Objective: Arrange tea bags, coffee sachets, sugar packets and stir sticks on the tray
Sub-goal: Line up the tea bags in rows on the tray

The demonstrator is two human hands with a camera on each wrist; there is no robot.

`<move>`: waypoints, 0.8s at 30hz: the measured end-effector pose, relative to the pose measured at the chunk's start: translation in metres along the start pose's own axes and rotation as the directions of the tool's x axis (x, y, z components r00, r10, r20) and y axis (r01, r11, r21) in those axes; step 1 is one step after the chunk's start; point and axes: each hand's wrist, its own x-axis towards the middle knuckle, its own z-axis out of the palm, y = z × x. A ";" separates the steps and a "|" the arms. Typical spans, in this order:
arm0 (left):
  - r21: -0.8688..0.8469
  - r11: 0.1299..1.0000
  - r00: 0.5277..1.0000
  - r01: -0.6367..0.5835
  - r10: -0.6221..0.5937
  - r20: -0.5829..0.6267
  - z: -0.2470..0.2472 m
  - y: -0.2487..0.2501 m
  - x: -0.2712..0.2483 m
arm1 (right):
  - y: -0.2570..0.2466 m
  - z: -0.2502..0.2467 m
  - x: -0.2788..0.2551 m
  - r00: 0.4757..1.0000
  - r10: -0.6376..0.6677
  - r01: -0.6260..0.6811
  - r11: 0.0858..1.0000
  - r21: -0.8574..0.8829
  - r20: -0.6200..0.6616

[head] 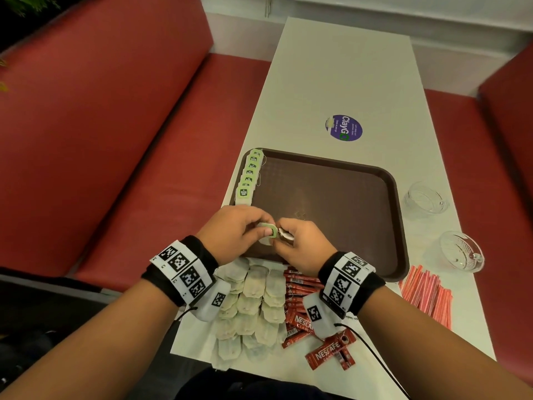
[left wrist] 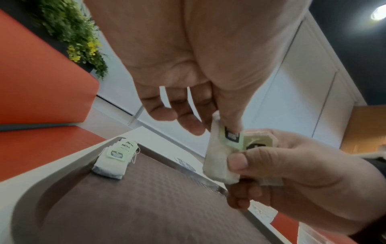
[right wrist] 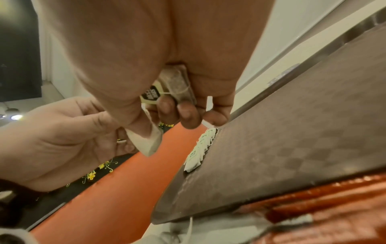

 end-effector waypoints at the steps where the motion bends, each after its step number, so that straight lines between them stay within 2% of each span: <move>1: -0.053 0.998 0.999 0.044 -0.043 0.011 -0.001 -0.001 0.000 | -0.001 -0.001 0.001 1.000 -0.007 0.007 1.000 -0.001 -0.003; 3: -0.099 0.991 0.995 0.091 -0.087 0.046 -0.002 -0.005 0.001 | -0.003 -0.002 0.005 1.000 0.004 -0.005 1.000 0.020 0.003; 5: -0.074 0.991 0.993 0.115 -0.112 0.041 -0.001 -0.010 0.001 | -0.003 -0.002 0.008 1.000 0.023 -0.023 0.999 0.043 0.008; 9: -0.023 0.981 0.980 0.190 -0.191 -0.061 -0.006 -0.020 0.007 | -0.002 -0.001 0.014 0.997 0.074 -0.073 0.996 0.055 -0.010; 12: 0.105 0.946 0.948 0.306 -0.293 -0.125 -0.017 -0.038 0.020 | -0.002 -0.004 0.014 0.994 0.113 -0.112 0.987 0.116 -0.009; 15: 0.204 0.880 0.903 0.430 -0.424 -0.072 -0.025 -0.061 0.035 | -0.001 -0.010 0.013 0.986 0.165 -0.161 0.975 0.151 -0.011; 17: 0.248 0.848 0.876 0.468 -0.482 -0.006 -0.026 -0.072 0.044 | 0.000 -0.013 0.013 0.986 0.165 -0.161 0.977 0.138 -0.018; 20: 0.274 0.826 0.857 0.493 -0.515 0.010 -0.022 -0.083 0.055 | 0.001 -0.016 0.016 0.986 0.164 -0.160 0.979 0.123 -0.025; 24: 0.202 0.814 0.838 0.545 -0.536 -0.100 -0.016 -0.091 0.065 | 0.000 -0.018 0.018 0.986 0.168 -0.165 0.980 0.109 -0.015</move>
